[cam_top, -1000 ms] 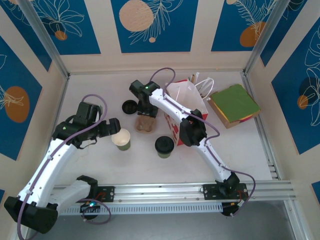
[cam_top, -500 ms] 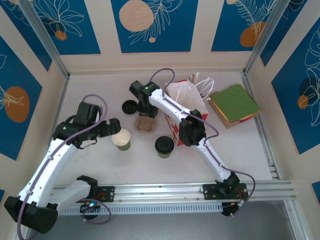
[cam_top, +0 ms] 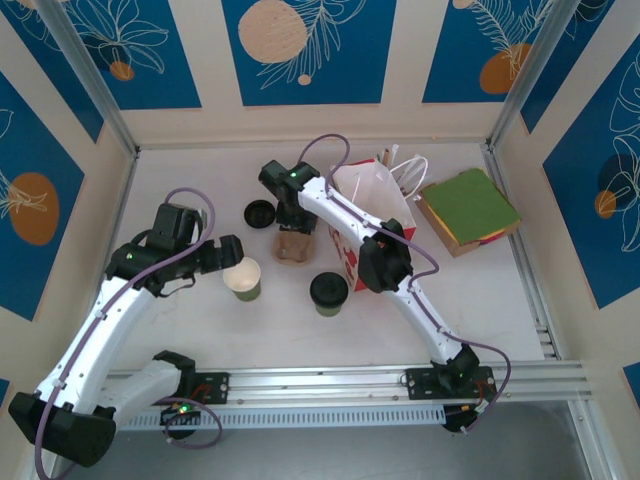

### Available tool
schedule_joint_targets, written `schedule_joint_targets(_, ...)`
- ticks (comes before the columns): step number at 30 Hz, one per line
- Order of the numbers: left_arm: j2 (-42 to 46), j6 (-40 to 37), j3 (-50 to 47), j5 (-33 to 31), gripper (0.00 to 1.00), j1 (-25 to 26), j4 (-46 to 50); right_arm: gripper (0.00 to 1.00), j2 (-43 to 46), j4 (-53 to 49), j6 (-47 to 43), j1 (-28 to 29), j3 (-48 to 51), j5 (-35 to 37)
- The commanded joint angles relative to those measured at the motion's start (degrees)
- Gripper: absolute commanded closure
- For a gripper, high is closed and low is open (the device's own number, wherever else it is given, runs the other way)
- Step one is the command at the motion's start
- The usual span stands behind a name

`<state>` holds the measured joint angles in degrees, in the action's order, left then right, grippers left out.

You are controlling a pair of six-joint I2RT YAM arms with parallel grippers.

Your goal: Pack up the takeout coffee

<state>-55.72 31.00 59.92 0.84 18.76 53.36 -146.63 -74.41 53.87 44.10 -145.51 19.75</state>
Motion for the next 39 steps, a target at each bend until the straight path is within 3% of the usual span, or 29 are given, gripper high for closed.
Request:
schedule_joint_targets(1, -0.3, 0.0, -0.7, 1.6, 0.00, -0.6, -1.0, 0.67, 4.3, -1.9, -0.8, 0.8, -1.8, 1.5)
schedule_joint_targets(11, -2.2, 0.8, 0.0, 4.5, 0.00, -1.6, -3.5, 0.67, 5.0, -1.8, -1.7, 1.0, -1.5, 0.9)
schedule_joint_targets(15, -4.7, 2.4, 0.4, 8.4, 0.05, -3.9, -7.6, 0.67, 5.0, -1.6, -2.3, 0.9, -1.3, 0.3)
schedule_joint_targets(19, -9.3, 6.1, 0.3, 16.7, 0.12, -7.6, -13.2, 0.67, 5.1, -1.4, -3.0, 0.9, -1.1, 0.0)
schedule_joint_targets(25, -17.5, 14.2, -1.8, 30.1, 0.30, -12.0, -27.8, 0.67, 5.3, -0.8, -3.9, 0.4, -1.1, -0.8)
schedule_joint_targets(30, -26.2, 23.4, -4.5, 39.3, 0.38, -13.1, -45.0, 0.67, 5.4, -0.1, -4.8, 0.1, -0.7, -2.1)
schedule_joint_targets(33, -31.2, 28.9, -5.2, 42.1, 0.40, -13.1, -55.4, 0.67, 5.4, 0.1, -5.1, -0.1, -0.3, -2.8)
schedule_joint_targets(39, -39.5, 32.8, -2.6, 42.6, 0.41, -13.0, -65.3, 0.68, 5.5, 0.3, -5.2, -0.1, 0.4, -4.3)
